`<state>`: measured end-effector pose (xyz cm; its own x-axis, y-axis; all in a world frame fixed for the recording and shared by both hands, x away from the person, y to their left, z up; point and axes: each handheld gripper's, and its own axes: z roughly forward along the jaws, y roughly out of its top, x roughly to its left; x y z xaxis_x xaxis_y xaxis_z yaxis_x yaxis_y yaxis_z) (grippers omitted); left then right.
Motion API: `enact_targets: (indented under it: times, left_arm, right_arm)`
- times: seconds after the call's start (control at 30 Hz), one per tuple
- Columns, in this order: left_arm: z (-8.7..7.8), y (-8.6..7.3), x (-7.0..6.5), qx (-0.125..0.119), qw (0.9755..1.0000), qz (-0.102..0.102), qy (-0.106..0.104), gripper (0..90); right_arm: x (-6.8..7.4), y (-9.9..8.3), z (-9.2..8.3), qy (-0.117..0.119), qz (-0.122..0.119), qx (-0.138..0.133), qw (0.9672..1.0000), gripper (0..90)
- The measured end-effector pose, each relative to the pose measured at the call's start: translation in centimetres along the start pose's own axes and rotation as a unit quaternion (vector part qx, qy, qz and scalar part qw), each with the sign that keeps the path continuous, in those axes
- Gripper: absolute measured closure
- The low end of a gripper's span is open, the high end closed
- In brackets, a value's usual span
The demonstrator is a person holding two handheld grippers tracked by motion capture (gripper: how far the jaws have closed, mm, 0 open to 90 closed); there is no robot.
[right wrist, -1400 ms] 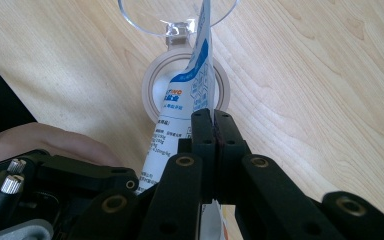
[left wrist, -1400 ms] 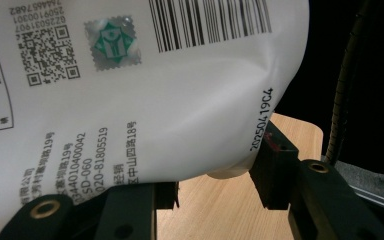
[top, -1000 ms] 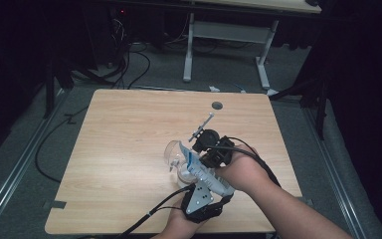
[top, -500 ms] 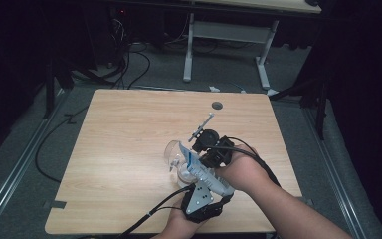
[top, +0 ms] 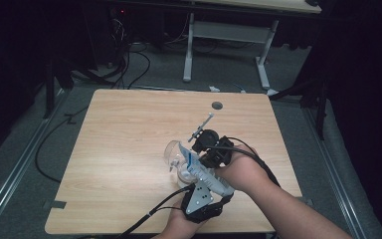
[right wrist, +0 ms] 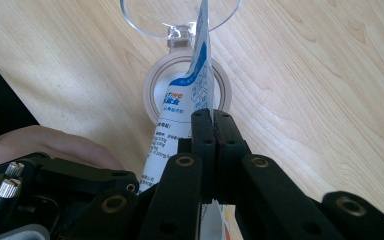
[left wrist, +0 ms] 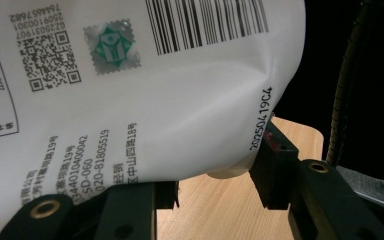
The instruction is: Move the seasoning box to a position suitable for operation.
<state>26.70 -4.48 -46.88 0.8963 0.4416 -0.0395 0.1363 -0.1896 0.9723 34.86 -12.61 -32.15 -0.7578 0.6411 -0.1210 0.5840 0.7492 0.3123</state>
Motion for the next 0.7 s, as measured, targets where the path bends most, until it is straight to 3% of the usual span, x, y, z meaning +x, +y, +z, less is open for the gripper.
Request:
enact_targets:
  times: [0.7]
  left_arm:
    - [-0.15, 0.24, 0.03, -0.011, 0.9999, -0.002, 0.000, 59.3]
  right_arm:
    - [-0.08, 0.27, -0.50, -0.004, -0.001, -0.004, 1.0000, 89.9]
